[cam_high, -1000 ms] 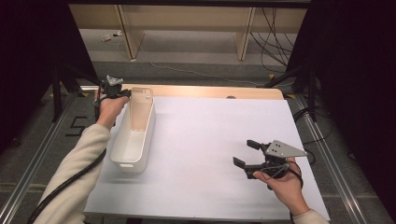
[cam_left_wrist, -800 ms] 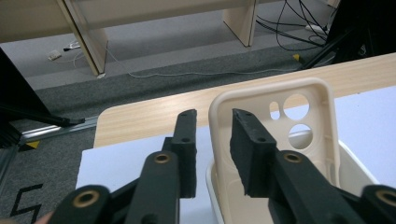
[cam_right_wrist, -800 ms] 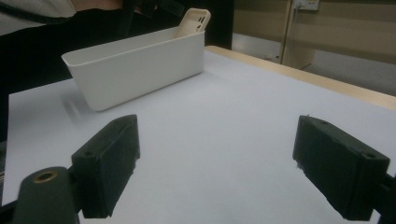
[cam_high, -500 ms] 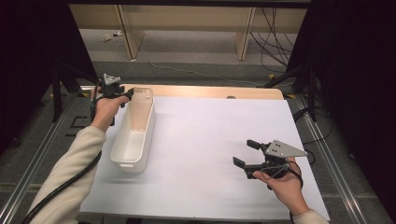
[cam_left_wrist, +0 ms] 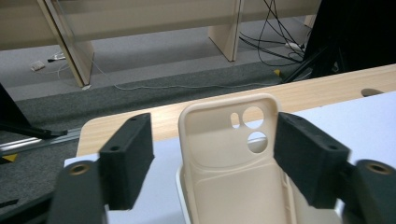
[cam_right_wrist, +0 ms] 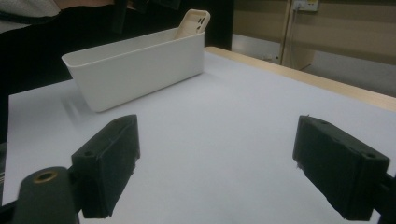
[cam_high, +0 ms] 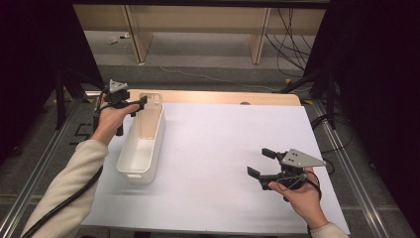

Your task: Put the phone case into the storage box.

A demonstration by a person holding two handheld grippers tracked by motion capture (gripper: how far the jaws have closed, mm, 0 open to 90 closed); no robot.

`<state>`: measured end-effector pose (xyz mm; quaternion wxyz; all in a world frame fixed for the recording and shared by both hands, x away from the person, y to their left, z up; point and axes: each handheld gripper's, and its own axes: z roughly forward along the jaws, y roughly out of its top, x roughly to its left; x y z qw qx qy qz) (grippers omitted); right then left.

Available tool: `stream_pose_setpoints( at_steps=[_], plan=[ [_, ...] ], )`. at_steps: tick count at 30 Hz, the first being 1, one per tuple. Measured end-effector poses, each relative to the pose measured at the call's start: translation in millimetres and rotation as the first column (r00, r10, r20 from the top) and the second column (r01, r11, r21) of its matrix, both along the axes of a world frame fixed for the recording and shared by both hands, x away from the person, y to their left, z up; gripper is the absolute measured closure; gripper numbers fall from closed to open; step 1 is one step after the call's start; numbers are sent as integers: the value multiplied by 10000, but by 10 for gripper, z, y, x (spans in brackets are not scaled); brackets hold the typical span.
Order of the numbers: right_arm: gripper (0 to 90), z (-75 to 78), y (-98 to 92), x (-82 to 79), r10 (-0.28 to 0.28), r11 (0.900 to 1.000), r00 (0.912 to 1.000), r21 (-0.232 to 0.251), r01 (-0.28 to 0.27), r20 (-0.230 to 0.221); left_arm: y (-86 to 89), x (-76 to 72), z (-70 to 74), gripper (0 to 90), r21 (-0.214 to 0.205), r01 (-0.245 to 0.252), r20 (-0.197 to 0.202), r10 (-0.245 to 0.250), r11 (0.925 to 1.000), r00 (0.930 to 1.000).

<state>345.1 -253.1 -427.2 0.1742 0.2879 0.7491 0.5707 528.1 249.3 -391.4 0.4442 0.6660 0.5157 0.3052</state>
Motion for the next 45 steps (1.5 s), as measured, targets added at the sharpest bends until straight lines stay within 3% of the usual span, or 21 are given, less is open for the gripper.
stream_pose_setpoints(
  at_steps=[6,11,12,13,15,22,28,31,32,45],
  plan=[
    [160,-3,7,1,-22,10000,10000,75,21,52,3,-78,49,170,-103,249,270,-246,9996,9993],
    [160,-5,9,3,-47,10000,9999,75,46,142,2,-150,71,121,257,412,396,-422,9988,9983],
    [160,-4,13,-7,-7,9999,10000,118,8,-76,0,-164,79,111,300,462,384,-473,9985,9981],
    [160,-7,11,6,-45,10000,9999,78,44,162,1,-175,87,101,344,500,396,-513,9982,9979],
    [160,-7,12,7,-48,10000,9999,62,47,140,4,-199,103,85,416,501,439,-519,9979,9977],
    [160,3,1,2,14,10000,10000,25,-14,7,8,-280,143,53,436,539,628,-565,9976,9964],
    [160,1,-3,11,-35,10000,9999,37,34,166,-6,-342,144,26,530,670,667,-705,9963,9953],
    [160,3,1,-8,-51,9999,9998,101,53,-190,-11,-374,144,20,581,746,693,-786,9955,9945],
    [160,1,-5,10,-46,10000,9998,39,46,169,-13,-387,146,19,582,796,713,-837,9951,9939],
    [160,4,-5,7,-76,10000,9998,-2,76,156,-80,-572,182,12,313,1348,883,-1370,9904,9866]
  ],
)
